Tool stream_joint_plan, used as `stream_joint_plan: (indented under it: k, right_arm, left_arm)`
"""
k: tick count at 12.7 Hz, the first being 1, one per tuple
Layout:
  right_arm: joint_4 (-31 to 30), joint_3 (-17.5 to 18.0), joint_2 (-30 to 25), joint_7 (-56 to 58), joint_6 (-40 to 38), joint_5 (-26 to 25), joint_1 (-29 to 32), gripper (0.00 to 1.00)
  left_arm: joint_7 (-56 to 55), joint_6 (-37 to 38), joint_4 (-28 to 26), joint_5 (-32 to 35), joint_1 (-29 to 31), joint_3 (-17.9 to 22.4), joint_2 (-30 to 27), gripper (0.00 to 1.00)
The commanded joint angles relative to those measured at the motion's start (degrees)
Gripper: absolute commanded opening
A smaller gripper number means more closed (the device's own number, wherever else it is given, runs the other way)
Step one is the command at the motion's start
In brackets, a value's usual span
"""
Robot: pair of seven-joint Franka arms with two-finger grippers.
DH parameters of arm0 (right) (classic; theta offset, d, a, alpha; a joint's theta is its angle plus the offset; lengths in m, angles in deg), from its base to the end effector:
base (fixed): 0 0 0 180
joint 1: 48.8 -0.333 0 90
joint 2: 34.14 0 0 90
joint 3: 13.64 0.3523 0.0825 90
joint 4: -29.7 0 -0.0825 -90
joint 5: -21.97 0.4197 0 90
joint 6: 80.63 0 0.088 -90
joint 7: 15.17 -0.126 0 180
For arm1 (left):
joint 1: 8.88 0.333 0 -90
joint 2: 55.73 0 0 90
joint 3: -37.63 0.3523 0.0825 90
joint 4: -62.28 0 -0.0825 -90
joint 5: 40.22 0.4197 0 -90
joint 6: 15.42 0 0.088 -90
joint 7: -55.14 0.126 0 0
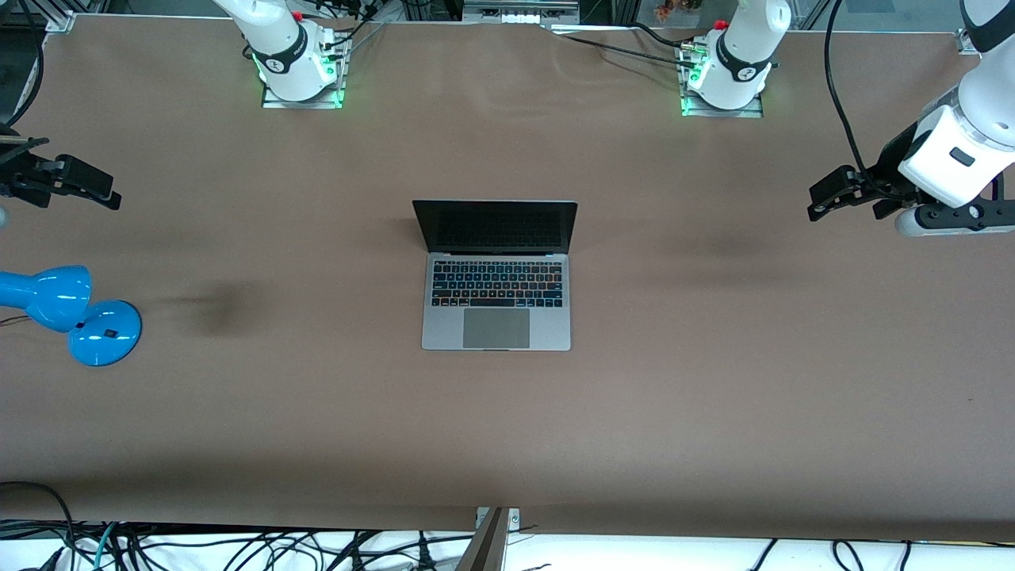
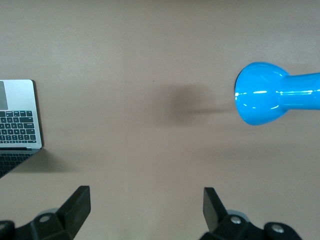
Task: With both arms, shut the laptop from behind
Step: 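Raise both grippers from rest and start moving toward the laptop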
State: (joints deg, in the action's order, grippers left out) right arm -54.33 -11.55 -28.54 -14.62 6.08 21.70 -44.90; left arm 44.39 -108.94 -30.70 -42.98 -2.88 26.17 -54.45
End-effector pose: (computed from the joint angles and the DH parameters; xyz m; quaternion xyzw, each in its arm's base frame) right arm 0.6167 -0.0213 0.6305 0.9996 -0.0111 -0.0255 0.0000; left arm 0.5981 -0.0617 0.6078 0.9985 0.0478 -0.0099 0.0251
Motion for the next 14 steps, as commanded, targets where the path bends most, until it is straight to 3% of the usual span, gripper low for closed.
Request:
stream_joint_plan:
  k: [1, 11, 14]
  right_arm:
    - [0.26, 0.10, -0.42, -0.20, -0.23, 0.18, 0.23, 1.00]
    - [0.26, 0.45, 0.63, -2.73, 0.64, 0.62, -0.12, 0.98]
    - [0.26, 0.54, 0.99, -3.10, 1.35, 0.71, -1.00, 0.98]
  left_arm:
    - [-0.14, 1.93, 0.25, -0.67, 0.24, -0.05, -0.84, 1.00]
    - [-1.46, 1.23, 0.34, -1.46, -2.04, -0.40, 0.92, 1.00]
    - [-6.55, 1.23, 0.34, -2.17, -2.57, -3.82, 0.83, 1.00]
